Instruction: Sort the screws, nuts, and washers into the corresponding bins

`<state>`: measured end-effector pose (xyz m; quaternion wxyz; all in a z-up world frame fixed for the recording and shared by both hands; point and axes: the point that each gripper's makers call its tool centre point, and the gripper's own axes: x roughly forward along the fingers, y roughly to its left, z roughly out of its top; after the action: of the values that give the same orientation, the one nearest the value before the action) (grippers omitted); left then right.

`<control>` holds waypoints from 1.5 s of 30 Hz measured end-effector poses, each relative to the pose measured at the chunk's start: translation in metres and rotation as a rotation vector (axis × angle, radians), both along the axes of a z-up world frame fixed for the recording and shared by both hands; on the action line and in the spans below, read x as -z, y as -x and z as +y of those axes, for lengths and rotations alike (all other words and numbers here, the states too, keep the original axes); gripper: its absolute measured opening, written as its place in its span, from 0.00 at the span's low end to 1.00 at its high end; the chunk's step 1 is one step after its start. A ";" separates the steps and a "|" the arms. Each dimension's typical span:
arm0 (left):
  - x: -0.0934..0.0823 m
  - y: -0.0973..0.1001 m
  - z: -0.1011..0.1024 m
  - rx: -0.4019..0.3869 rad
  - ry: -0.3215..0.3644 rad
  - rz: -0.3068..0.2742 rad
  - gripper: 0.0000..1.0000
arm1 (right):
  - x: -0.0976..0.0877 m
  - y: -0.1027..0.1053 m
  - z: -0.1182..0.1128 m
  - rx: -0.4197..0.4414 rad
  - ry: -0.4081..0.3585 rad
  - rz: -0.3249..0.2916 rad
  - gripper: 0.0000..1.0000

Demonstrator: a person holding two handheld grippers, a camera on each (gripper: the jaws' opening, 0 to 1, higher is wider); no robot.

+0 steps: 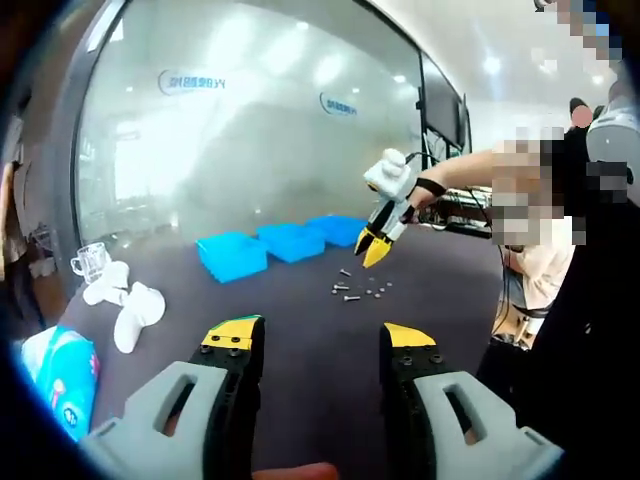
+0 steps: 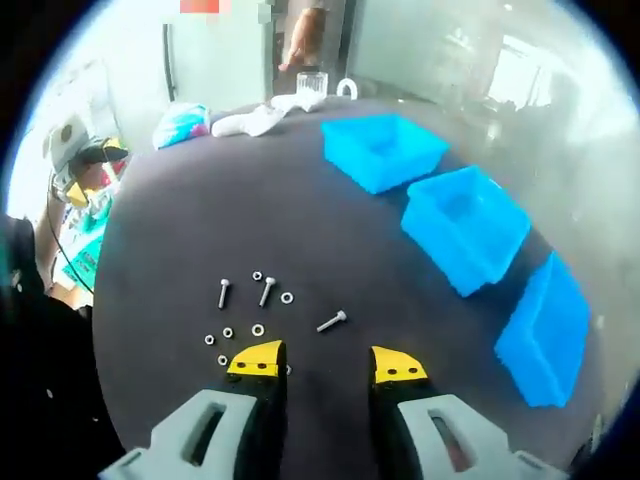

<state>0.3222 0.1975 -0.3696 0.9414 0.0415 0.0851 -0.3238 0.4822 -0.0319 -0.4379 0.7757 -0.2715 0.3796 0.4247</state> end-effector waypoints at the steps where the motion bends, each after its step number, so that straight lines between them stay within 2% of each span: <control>1: 0.000 0.000 0.000 -0.002 0.001 0.001 0.46 | -0.001 0.000 0.000 -0.001 0.003 0.002 0.28; 13: 0.000 -0.002 0.002 -0.003 0.003 0.002 0.46 | -0.004 -0.003 0.004 -0.017 0.037 -0.006 0.27; 18: -0.002 -0.002 -0.002 0.013 0.035 0.004 0.46 | -0.001 -0.008 0.005 0.012 0.062 0.004 0.27; 30: 0.001 -0.003 -0.001 0.010 0.026 0.005 0.46 | 0.011 -0.015 0.017 0.045 0.090 0.043 0.26; 31: 0.001 -0.003 -0.001 0.010 0.026 0.007 0.46 | 0.012 -0.015 0.014 0.089 0.098 0.067 0.25; 32: 0.003 -0.003 0.000 0.006 0.021 0.014 0.46 | 0.014 -0.014 0.010 0.177 0.102 0.118 0.24; 33: 0.006 -0.003 0.000 0.003 0.005 0.017 0.46 | 0.014 -0.015 0.008 0.232 0.091 0.138 0.24; 34: 0.007 -0.002 -0.001 0.006 -0.001 0.020 0.46 | 0.013 -0.013 0.008 0.246 0.087 0.158 0.24; 40: 0.008 -0.003 -0.005 0.025 0.006 0.029 0.46 | 0.011 -0.018 -0.002 0.317 0.148 0.167 0.24; 45: 0.009 -0.008 -0.011 0.041 0.017 0.025 0.46 | 0.018 -0.013 0.004 0.410 0.119 0.247 0.24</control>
<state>0.3297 0.1863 -0.3787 0.9337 0.0312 0.0931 -0.3444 0.4954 -0.0278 -0.4562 0.7759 -0.1799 0.5432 0.2655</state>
